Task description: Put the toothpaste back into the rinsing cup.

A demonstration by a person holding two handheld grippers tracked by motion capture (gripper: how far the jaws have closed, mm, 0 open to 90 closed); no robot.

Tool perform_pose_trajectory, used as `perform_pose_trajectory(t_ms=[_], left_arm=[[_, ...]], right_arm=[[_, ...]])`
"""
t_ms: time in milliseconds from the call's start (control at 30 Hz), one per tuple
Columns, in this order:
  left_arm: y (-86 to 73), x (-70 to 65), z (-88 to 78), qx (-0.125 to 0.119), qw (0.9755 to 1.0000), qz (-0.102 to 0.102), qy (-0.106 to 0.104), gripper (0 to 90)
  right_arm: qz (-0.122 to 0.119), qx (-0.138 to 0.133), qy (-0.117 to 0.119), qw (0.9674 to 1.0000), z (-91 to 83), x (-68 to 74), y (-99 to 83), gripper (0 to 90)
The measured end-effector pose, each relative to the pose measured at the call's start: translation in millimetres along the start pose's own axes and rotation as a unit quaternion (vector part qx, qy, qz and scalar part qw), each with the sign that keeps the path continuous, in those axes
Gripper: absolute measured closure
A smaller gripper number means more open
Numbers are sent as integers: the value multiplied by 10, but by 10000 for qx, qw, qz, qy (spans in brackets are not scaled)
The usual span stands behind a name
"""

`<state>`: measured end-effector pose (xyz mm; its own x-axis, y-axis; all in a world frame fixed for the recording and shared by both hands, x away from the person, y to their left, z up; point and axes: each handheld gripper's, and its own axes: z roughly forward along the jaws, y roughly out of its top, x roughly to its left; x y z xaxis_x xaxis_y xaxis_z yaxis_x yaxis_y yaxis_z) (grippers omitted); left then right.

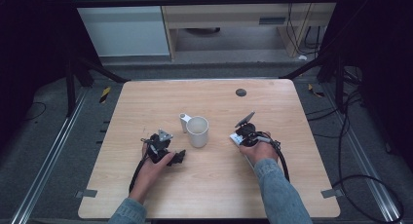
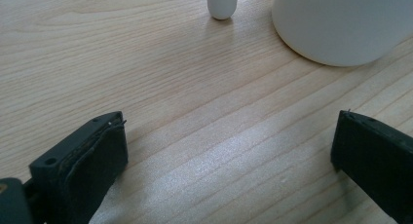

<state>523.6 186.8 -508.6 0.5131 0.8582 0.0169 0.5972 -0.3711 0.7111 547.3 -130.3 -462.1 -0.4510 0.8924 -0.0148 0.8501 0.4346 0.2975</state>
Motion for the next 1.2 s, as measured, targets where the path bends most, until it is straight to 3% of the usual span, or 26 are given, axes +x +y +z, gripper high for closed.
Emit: perform_pose_trajectory(t_ms=[500, 967, 1200], left_arm=[[1, -1, 2, -3, 10000, -8, -1, 0], [2, -3, 4, -16, 10000, -18, 2, 0], [3, -2, 4, -15, 10000, -5, 6, 0]], right_arm=[[-13, -147, 61, 9999, -98, -75, -51, 783], [110, -716, 126, 9973, -631, -197, -89, 785], [229, -1163, 239, 9927, -849, -254, -65, 785]])
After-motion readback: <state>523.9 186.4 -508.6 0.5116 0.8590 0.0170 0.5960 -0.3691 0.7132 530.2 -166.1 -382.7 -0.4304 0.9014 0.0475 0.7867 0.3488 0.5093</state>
